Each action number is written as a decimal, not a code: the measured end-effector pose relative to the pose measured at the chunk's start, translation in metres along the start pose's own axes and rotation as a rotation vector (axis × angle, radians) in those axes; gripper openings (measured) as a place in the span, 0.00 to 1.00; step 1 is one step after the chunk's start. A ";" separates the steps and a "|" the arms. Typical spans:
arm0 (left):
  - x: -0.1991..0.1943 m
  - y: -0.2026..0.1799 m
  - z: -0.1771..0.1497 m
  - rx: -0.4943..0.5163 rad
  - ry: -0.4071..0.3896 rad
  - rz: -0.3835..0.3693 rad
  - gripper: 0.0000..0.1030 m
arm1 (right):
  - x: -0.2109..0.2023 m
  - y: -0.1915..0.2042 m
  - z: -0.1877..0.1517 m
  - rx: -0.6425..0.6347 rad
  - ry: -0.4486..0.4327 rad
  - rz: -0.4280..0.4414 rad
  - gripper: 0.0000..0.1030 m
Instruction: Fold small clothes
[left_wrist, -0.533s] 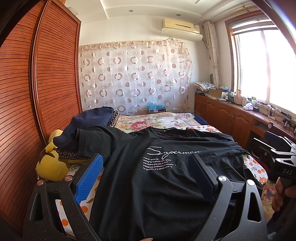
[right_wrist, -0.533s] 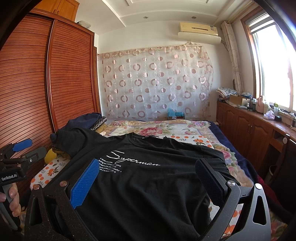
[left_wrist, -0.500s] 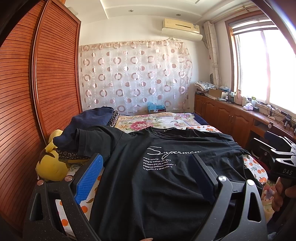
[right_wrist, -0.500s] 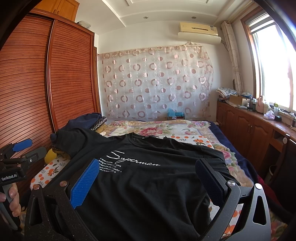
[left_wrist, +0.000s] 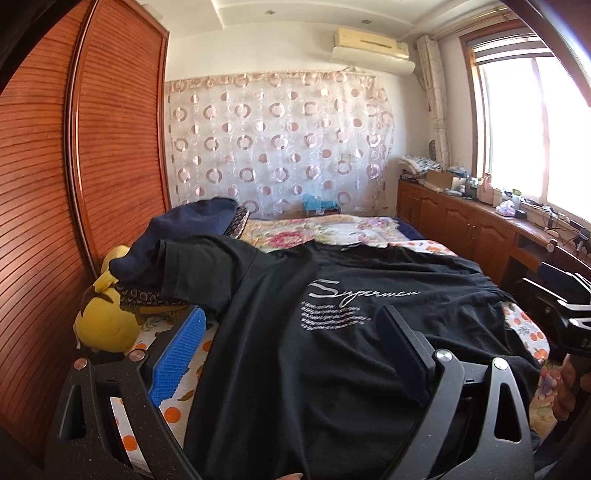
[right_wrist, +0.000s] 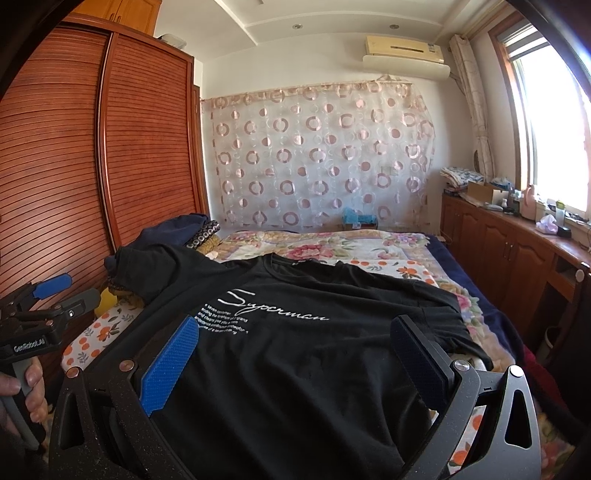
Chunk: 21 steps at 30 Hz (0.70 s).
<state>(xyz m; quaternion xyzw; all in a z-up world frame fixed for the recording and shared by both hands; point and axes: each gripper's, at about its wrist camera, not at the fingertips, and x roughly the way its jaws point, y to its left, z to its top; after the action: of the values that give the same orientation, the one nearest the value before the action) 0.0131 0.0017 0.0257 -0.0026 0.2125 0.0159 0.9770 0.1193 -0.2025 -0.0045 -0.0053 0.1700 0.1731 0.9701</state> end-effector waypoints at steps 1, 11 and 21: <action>0.003 0.005 -0.004 -0.004 0.004 0.000 0.91 | 0.002 0.001 0.000 -0.002 0.004 0.002 1.00; 0.027 0.042 -0.024 -0.021 0.061 0.025 0.91 | 0.025 0.002 0.003 -0.029 0.038 0.063 1.00; 0.051 0.076 -0.037 -0.022 0.120 0.039 0.91 | 0.049 -0.003 0.003 -0.041 0.089 0.149 1.00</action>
<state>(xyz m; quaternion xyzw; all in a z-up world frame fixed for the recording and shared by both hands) 0.0421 0.0785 -0.0288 -0.0102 0.2708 0.0373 0.9619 0.1643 -0.1893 -0.0179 -0.0201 0.2092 0.2480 0.9457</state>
